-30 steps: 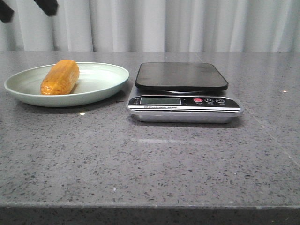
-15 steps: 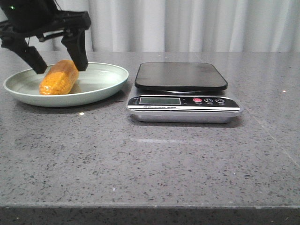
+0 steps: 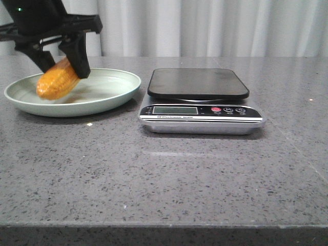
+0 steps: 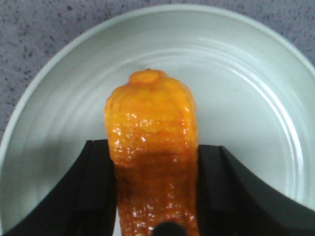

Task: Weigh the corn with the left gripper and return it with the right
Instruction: 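Lift the corn with the left gripper and lower it onto the scale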

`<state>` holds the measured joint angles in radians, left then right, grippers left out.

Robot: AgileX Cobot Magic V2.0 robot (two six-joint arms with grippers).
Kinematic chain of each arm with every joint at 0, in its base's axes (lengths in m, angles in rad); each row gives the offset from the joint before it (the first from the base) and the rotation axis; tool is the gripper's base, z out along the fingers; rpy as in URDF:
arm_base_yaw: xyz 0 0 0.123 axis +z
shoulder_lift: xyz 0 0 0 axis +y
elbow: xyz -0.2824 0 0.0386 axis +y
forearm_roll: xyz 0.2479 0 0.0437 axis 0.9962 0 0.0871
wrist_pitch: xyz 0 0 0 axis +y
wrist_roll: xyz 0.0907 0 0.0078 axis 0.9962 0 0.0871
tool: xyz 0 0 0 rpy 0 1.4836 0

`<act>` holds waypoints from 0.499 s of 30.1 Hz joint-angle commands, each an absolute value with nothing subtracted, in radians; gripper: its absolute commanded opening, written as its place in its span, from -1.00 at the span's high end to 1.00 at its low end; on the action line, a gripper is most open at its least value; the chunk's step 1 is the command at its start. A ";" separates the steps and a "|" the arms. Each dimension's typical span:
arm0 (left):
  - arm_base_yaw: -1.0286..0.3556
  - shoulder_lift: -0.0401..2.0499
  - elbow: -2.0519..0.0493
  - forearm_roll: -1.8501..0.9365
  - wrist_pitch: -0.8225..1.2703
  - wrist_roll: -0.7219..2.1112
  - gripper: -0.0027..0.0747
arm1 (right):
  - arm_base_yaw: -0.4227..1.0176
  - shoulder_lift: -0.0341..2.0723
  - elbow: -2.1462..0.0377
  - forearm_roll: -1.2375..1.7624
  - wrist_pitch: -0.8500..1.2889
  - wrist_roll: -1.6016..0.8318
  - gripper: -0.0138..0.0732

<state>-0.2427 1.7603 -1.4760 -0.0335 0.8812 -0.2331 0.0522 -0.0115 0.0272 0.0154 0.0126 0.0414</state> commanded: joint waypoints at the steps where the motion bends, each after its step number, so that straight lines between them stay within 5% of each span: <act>1: -0.290 1.715 -1.558 -0.031 0.875 -0.239 0.60 | 0.049 -0.027 0.020 0.018 -0.066 0.033 0.29; 15: -0.598 1.780 -1.718 0.066 0.806 -0.292 0.60 | 0.049 -0.028 0.020 0.018 -0.066 0.033 0.29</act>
